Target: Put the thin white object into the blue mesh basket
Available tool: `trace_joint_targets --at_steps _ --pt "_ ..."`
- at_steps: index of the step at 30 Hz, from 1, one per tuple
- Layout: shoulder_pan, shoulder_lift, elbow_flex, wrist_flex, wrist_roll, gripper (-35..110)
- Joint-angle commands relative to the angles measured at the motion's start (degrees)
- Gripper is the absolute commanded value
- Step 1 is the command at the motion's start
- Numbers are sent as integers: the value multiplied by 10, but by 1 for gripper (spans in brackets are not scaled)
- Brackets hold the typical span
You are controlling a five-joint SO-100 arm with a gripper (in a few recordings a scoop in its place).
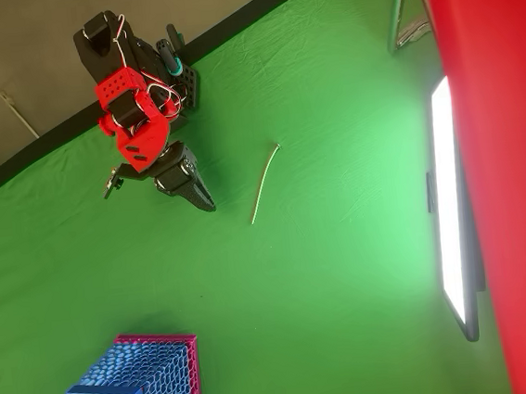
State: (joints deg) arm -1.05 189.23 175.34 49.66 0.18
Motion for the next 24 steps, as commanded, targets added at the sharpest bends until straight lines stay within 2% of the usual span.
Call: trace_joint_targets --at_steps 1,11,24 --pt "-7 -25 -41 4 5 1" --pt "-59 -152 -209 64 27 1" --pt "-221 -395 -340 162 69 1"
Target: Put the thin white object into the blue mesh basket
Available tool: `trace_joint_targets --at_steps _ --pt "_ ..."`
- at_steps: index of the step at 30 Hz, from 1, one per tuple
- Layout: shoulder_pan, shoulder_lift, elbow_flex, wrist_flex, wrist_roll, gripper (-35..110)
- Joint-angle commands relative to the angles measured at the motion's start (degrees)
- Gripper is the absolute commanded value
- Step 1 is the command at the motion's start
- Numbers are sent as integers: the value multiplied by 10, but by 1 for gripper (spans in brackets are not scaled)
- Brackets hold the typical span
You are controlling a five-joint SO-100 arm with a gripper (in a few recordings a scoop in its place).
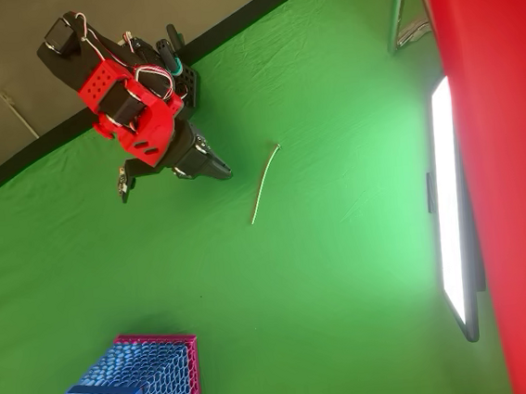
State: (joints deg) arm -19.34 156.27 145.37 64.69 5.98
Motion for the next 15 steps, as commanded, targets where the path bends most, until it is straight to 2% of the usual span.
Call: trace_joint_targets --at_steps 1,15 --pt "-47 -82 -42 11 15 1" --pt "-105 -237 -61 -9 35 1"
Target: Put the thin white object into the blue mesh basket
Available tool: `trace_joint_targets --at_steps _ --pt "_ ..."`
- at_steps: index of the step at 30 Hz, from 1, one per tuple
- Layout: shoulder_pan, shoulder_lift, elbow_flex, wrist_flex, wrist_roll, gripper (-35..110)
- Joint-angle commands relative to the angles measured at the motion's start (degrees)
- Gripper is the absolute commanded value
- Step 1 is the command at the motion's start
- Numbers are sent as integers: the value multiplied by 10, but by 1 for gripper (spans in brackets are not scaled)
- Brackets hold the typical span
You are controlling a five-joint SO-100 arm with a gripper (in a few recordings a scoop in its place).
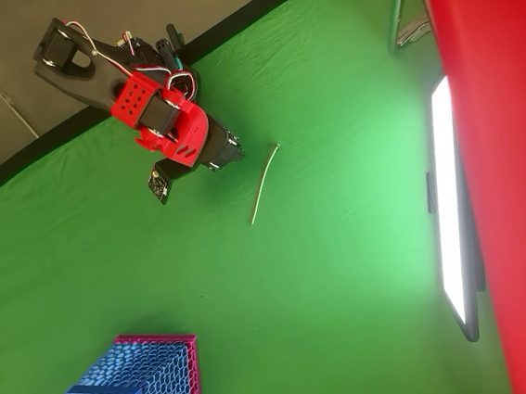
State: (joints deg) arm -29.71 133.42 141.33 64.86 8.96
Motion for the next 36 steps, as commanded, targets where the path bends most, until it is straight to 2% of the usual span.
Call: trace_joint_targets --at_steps 1,22,36 --pt "-1 -14 -20 -13 5 1" --pt "-28 -120 -30 -99 46 13" --pt "-61 -218 -62 -141 76 13"
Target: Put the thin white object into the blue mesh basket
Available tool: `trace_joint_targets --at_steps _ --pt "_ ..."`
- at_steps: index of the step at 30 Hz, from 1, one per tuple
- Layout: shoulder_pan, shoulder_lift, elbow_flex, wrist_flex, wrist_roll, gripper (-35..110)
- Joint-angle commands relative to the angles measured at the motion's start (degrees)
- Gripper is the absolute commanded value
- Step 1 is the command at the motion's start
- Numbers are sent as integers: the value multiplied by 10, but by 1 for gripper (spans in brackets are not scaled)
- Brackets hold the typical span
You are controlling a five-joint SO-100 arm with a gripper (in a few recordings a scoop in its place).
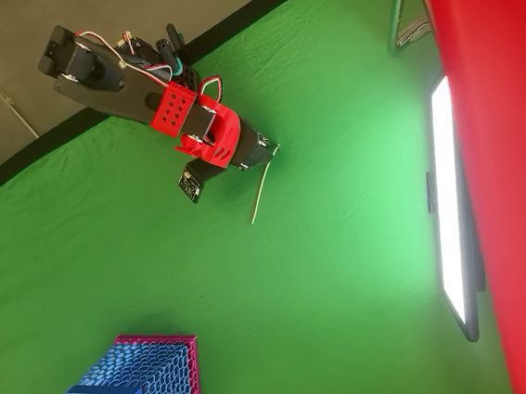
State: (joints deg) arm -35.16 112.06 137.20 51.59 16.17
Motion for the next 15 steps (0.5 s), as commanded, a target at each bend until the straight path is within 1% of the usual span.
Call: trace_joint_targets --at_steps 1,15 --pt "-7 -9 -21 -12 5 13" --pt "-24 -61 -41 -23 25 13"
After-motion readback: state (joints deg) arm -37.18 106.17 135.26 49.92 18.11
